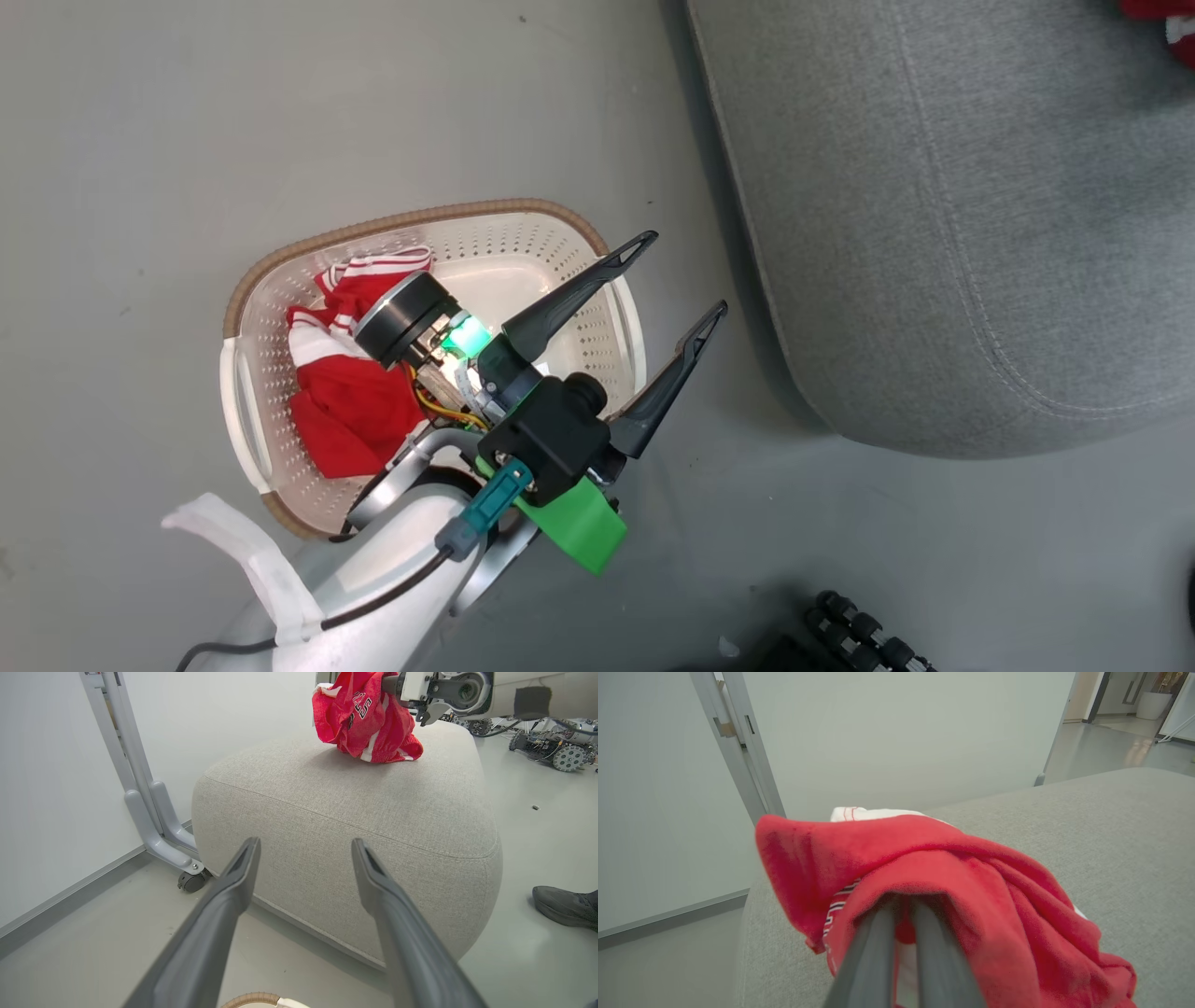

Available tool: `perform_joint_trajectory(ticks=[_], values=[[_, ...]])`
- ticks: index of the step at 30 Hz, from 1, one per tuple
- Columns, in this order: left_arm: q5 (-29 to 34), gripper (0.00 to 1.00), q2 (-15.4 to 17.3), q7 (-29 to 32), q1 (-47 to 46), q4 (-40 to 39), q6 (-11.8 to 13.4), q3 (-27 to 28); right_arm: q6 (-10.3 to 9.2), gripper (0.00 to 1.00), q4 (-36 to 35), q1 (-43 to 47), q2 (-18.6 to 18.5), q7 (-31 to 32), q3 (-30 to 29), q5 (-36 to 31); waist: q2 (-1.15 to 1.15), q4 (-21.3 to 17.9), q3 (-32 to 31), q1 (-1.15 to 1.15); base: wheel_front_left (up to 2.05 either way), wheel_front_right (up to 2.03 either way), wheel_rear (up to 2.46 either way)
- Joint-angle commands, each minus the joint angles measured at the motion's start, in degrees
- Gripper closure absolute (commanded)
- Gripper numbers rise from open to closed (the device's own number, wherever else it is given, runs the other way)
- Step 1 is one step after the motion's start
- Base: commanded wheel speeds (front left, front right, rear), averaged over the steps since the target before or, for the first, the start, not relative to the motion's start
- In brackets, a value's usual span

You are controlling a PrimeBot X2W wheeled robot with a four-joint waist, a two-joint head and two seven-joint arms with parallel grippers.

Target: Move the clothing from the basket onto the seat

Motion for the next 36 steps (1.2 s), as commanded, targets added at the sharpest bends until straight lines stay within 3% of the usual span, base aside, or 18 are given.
perform_joint_trajectory(ticks=[1,2,3,12,18,26,36], values=[[0.4,0.00,-0.4,-0.4,-1.0,0.4,0.2,0.0,-0.02,0.52,0.8,1.7,0.7,-0.2,-0.9,-0.4,0.00,2.6,2.5,-0.01,0.00,0.00,0.00],[0.3,0.00,-0.4,-0.6,-0.9,0.7,0.3,-0.1,-0.02,0.13,1.0,2.4,1.2,-0.2,-1.1,-0.6,0.00,2.6,2.3,-0.01,0.00,0.00,0.00],[0.1,0.00,-0.5,-0.8,-0.8,0.9,0.3,-0.1,-0.02,0.00,1.1,3.2,1.7,-0.2,-1.9,-0.8,0.00,2.5,2.1,-0.01,0.00,0.00,0.00],[-1.2,0.00,0.3,-2.3,0.3,2.7,0.7,0.4,-0.02,0.00,-3.1,12.3,5.9,-0.2,-5.7,-2.9,0.00,1.6,-1.3,-0.01,0.00,0.00,0.00],[-2.8,0.00,0.3,-4.2,2.5,4.0,2.4,1.5,-0.02,0.00,-8.8,19.6,9.4,-0.2,-7.4,-5.2,0.00,1.6,-5.2,-0.01,0.00,0.00,0.00],[-5.5,0.00,-0.1,-7.7,6.2,6.2,6.0,4.8,-0.02,0.00,-19.9,28.6,13.8,-0.2,-5.9,-9.4,0.00,3.0,-11.0,-0.01,0.00,0.00,0.00],[-8.4,0.00,-0.5,-10.4,9.8,7.8,11.3,13.4,-0.02,0.00,-32.0,36.7,17.4,-0.2,0.1,-13.3,0.00,7.2,-15.7,-0.01,0.00,0.00,0.00]])
